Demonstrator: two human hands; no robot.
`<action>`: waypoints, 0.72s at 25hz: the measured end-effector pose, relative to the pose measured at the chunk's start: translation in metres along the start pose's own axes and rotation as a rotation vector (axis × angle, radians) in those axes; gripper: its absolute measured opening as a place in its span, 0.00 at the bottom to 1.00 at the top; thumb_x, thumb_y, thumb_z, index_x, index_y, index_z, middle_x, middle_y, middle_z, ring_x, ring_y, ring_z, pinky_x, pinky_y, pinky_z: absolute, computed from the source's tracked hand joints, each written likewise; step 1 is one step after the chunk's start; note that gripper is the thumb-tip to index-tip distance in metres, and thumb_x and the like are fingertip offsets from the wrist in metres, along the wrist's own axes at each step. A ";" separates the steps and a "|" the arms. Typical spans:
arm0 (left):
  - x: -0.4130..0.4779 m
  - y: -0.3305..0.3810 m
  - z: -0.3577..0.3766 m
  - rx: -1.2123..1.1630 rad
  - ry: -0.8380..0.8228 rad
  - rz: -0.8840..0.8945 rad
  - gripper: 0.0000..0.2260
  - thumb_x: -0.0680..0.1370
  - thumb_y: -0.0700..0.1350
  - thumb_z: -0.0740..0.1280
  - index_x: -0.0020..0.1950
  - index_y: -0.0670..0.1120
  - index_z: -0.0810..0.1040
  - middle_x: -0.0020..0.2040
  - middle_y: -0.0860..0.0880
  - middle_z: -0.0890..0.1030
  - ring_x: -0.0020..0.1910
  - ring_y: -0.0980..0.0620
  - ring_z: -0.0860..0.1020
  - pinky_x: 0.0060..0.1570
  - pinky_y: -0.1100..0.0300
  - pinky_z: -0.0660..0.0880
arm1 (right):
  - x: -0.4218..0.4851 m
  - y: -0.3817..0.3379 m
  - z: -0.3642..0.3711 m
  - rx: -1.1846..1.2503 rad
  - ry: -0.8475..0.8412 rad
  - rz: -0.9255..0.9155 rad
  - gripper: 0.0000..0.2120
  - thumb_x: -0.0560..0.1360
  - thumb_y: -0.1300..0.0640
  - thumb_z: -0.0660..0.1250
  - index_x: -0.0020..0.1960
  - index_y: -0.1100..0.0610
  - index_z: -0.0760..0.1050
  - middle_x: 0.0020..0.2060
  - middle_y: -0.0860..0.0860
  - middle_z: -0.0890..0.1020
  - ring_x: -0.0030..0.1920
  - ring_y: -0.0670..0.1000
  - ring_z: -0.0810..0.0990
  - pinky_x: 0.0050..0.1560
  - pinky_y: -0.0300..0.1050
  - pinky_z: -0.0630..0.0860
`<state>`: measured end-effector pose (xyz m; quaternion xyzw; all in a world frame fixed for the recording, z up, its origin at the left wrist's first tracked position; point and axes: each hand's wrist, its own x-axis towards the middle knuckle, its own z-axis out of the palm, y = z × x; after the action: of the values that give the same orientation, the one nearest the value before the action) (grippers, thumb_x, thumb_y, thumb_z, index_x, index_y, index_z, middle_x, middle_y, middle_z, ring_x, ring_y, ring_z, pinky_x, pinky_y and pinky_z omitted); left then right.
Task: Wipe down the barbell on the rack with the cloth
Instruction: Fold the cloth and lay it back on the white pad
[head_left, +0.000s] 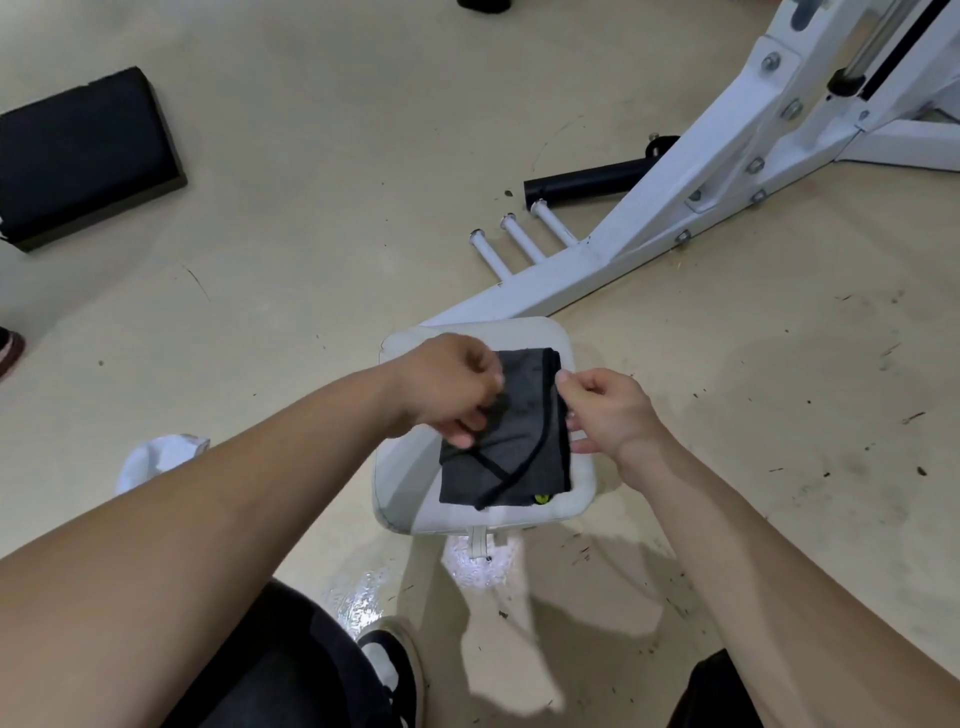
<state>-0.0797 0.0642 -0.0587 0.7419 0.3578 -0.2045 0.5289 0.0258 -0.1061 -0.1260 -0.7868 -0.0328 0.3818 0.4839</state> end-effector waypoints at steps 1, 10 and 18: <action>0.001 -0.009 -0.002 0.127 -0.009 -0.018 0.05 0.81 0.38 0.65 0.54 0.41 0.80 0.49 0.40 0.83 0.42 0.44 0.85 0.43 0.50 0.86 | 0.002 0.004 -0.001 -0.025 -0.008 0.001 0.14 0.77 0.47 0.71 0.55 0.56 0.79 0.50 0.52 0.83 0.48 0.53 0.84 0.43 0.51 0.85; 0.009 -0.023 0.031 1.029 0.017 0.240 0.09 0.73 0.45 0.72 0.48 0.49 0.73 0.44 0.50 0.78 0.43 0.47 0.77 0.33 0.57 0.68 | 0.001 0.008 0.009 -0.556 0.069 -0.158 0.25 0.70 0.45 0.76 0.59 0.51 0.68 0.50 0.47 0.76 0.49 0.53 0.79 0.49 0.51 0.79; 0.008 -0.022 0.030 1.078 -0.048 0.409 0.09 0.77 0.46 0.65 0.53 0.53 0.83 0.51 0.51 0.82 0.50 0.46 0.79 0.46 0.52 0.79 | -0.006 -0.001 0.003 -0.632 -0.178 0.044 0.18 0.71 0.43 0.74 0.40 0.59 0.80 0.31 0.54 0.82 0.32 0.58 0.83 0.39 0.55 0.86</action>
<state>-0.0892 0.0425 -0.0889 0.9559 0.0400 -0.2683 0.1128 0.0197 -0.1062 -0.1227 -0.8621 -0.1747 0.4304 0.2024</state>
